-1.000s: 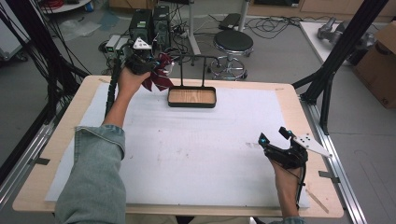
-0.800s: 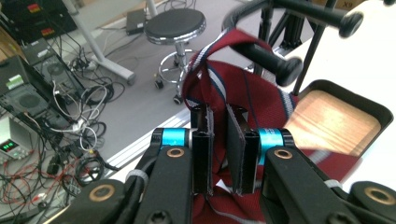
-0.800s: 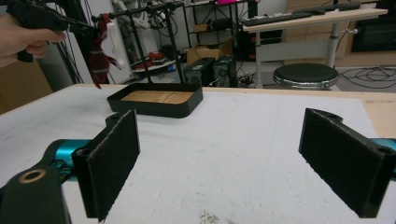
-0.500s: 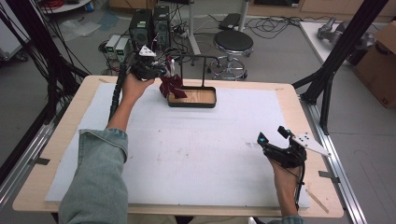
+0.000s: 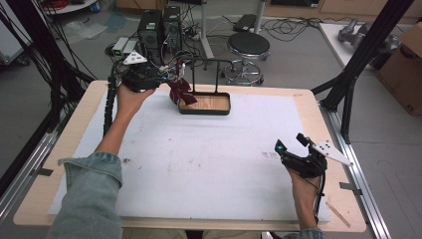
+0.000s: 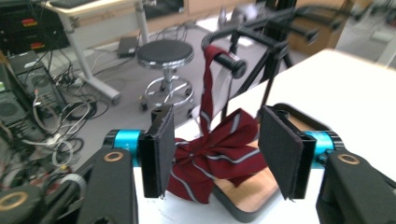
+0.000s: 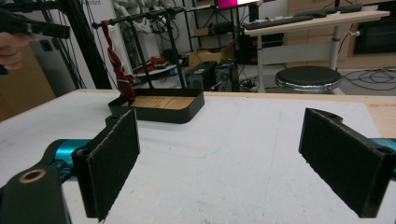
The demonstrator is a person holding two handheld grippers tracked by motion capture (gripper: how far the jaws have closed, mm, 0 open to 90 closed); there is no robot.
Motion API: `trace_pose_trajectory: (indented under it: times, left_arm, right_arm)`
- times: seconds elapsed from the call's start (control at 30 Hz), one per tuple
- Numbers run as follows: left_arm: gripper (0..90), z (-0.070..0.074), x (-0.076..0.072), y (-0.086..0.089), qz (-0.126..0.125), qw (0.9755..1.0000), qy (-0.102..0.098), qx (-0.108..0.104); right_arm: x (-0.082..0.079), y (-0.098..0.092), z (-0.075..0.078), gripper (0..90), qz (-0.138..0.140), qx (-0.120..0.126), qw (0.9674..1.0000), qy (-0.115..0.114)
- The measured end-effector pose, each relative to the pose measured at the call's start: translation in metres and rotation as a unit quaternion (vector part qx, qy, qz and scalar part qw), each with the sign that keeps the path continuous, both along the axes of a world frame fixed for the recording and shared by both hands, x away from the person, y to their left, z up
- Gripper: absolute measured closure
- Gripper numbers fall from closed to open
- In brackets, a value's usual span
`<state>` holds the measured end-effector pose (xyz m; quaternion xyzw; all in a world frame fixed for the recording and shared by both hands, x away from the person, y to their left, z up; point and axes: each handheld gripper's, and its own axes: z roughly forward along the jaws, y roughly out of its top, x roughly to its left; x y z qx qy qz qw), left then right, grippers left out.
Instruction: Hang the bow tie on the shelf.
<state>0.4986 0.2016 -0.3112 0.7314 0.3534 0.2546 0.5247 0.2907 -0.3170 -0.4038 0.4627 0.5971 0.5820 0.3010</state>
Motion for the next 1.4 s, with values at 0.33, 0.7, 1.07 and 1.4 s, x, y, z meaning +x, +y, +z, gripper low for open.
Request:
trace_pose_trajectory:
  times: [0.33, 0.7, 1.07, 1.4]
  left_arm:
    - [33.1, 0.011, -0.076, 0.034, 0.009, 0.9977, -0.052, -0.042]
    - [30.1, -0.01, -0.16, 0.075, 0.039, 0.9949, -0.078, -0.051]
    - [29.0, -0.039, -0.207, 0.098, 0.081, 0.9925, -0.076, -0.05]
    - [28.4, -0.062, -0.223, 0.1, 0.097, 0.992, -0.067, -0.045]
  right_arm:
    - [-0.001, 0.001, 0.0, 11.4, -0.001, -0.003, 1.0, -0.002]
    - [-0.001, -0.002, 0.0, 11.4, -0.008, -0.002, 1.0, 0.002]
    - [-0.001, -0.001, 0.0, 11.4, -0.006, -0.002, 1.0, 0.004]
    - [0.0, -0.001, 0.0, 11.3, -0.007, -0.004, 1.0, 0.006]
